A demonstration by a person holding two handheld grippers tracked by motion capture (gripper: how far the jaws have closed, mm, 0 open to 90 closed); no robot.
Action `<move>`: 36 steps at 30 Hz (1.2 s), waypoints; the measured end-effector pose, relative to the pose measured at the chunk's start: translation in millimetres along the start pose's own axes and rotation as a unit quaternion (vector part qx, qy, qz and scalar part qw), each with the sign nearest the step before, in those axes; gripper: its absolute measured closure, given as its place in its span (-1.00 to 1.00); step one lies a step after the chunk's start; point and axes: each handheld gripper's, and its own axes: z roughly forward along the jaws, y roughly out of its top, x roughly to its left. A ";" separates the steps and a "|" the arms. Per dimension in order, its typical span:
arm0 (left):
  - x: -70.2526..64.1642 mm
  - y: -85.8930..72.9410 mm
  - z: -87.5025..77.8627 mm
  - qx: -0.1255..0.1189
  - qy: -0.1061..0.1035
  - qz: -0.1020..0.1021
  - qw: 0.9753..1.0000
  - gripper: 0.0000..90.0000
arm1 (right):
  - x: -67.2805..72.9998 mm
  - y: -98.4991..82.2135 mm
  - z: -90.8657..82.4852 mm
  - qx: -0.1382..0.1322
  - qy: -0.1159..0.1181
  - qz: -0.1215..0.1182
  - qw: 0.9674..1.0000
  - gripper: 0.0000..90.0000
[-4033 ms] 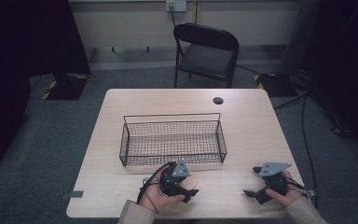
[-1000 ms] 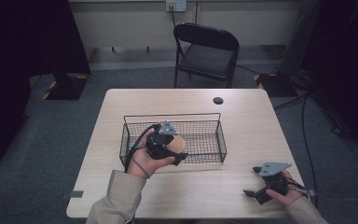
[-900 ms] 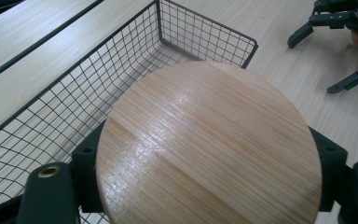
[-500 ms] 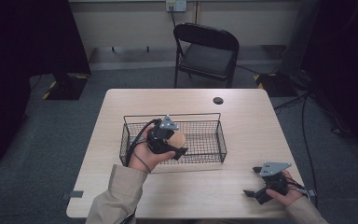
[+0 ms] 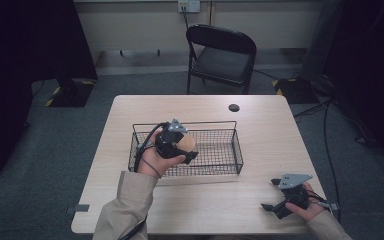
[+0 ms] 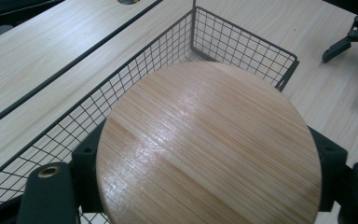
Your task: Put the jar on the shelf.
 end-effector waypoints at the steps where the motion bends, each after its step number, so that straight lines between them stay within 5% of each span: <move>1: 0.6 0.4 0.2 -0.001 0.001 0.001 1.000 -0.48 | 0.0 0.0 0.0 0.000 0.000 0.000 1.000 -1.00; 36: 25.6 -13.0 28.4 0.012 0.035 -0.033 0.999 -0.48 | 0.0 0.0 0.0 0.000 0.000 0.000 1.000 -1.00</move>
